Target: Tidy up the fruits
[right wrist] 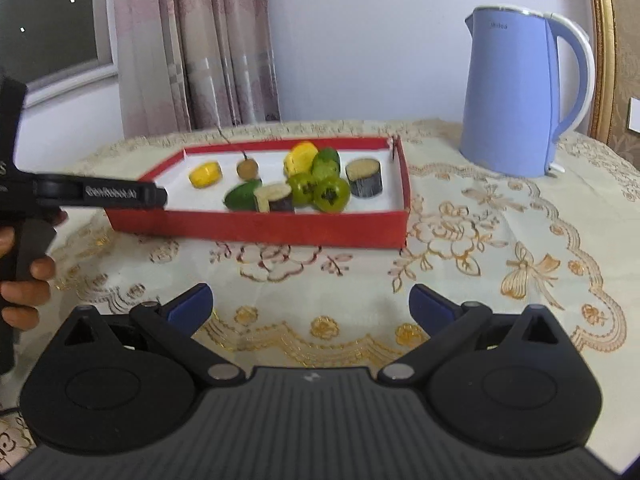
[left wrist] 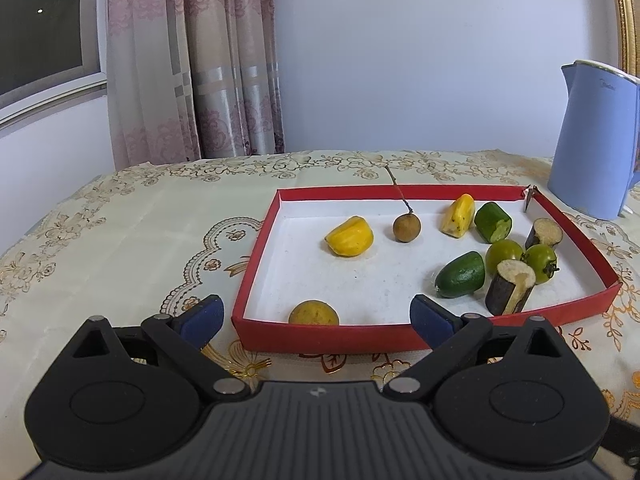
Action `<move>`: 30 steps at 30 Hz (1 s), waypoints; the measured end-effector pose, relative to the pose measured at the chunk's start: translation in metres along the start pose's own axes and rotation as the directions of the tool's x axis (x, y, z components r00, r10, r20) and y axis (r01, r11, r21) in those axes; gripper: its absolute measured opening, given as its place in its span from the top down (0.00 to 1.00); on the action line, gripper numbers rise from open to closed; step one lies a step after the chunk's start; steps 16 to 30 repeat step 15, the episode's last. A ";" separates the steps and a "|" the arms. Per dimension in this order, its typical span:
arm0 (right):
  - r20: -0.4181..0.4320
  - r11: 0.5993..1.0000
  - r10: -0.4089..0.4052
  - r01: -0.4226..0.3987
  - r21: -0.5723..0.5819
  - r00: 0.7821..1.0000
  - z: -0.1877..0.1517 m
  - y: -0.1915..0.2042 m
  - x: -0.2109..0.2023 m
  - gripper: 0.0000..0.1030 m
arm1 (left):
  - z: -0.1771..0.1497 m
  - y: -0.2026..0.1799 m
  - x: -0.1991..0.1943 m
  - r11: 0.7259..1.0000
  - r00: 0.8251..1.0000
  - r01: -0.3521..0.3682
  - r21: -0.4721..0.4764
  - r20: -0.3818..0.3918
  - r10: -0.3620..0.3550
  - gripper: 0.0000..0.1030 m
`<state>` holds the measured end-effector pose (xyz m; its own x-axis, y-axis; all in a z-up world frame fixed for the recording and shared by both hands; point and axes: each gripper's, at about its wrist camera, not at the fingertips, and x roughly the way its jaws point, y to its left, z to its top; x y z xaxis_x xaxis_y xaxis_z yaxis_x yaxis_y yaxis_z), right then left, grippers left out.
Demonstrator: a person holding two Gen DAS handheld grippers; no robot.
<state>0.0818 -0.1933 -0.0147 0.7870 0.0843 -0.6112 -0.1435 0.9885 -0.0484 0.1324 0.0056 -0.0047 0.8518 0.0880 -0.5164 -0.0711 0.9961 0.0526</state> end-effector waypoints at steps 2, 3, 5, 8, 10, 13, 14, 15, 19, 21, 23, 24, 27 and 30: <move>-0.030 1.000 -0.016 0.016 -0.006 0.999 0.000 0.001 0.004 0.00 | 0.000 -0.001 -0.001 1.000 1.000 -0.004 0.008 0.006 0.004 0.03; -0.033 1.000 -0.015 0.015 -0.007 0.999 -0.001 0.001 0.005 0.00 | 0.000 -0.002 -0.002 1.000 1.000 -0.006 0.012 0.007 0.006 0.03; -0.033 1.000 -0.016 0.016 -0.006 0.999 -0.001 0.001 0.005 0.00 | -0.001 -0.002 -0.002 1.000 1.000 0.000 0.017 0.007 0.000 0.03; -0.047 1.000 -0.026 0.026 -0.001 0.999 -0.002 -0.001 0.008 0.00 | -0.001 -0.002 -0.003 1.000 1.000 0.009 0.017 0.005 -0.009 0.03; -0.086 0.999 -0.048 0.048 -0.001 0.995 -0.002 -0.001 0.014 0.00 | -0.001 -0.003 -0.004 1.000 1.000 0.008 0.020 0.009 -0.008 0.03; -0.118 0.997 -0.081 0.078 -0.028 0.990 -0.003 0.003 0.019 0.00 | -0.001 -0.003 -0.005 1.000 1.000 0.005 0.026 0.016 -0.006 0.03; -0.118 0.996 -0.084 0.081 -0.032 0.989 -0.004 0.004 0.019 0.00 | -0.001 -0.004 -0.005 1.000 1.000 0.006 0.028 0.018 -0.006 0.03; -0.118 0.996 -0.082 0.079 -0.029 0.990 -0.004 0.004 0.019 0.00 | -0.001 -0.004 -0.005 1.000 1.000 0.011 0.030 0.017 -0.011 0.03; -0.118 0.996 -0.082 0.079 -0.029 0.990 -0.004 0.004 0.019 0.00 | -0.001 -0.004 -0.005 1.000 1.000 0.011 0.030 0.017 -0.011 0.03; -0.118 0.996 -0.082 0.079 -0.029 0.990 -0.004 0.004 0.019 0.00 | -0.001 -0.004 -0.005 1.000 1.000 0.011 0.030 0.017 -0.011 0.03; -0.118 0.996 -0.082 0.079 -0.029 0.990 -0.004 0.004 0.019 0.00 | -0.001 -0.004 -0.005 1.000 1.000 0.011 0.030 0.017 -0.011 0.03; -0.118 0.996 -0.082 0.079 -0.029 0.990 -0.004 0.004 0.019 0.00 | -0.001 -0.004 -0.005 1.000 1.000 0.011 0.030 0.017 -0.011 0.03; -0.118 0.996 -0.082 0.079 -0.029 0.990 -0.004 0.004 0.019 0.00 | -0.001 -0.004 -0.005 1.000 1.000 0.011 0.030 0.017 -0.011 0.03; -0.118 0.996 -0.082 0.079 -0.029 0.990 -0.004 0.004 0.019 0.00 | -0.001 -0.004 -0.005 1.000 1.000 0.011 0.030 0.017 -0.011 0.03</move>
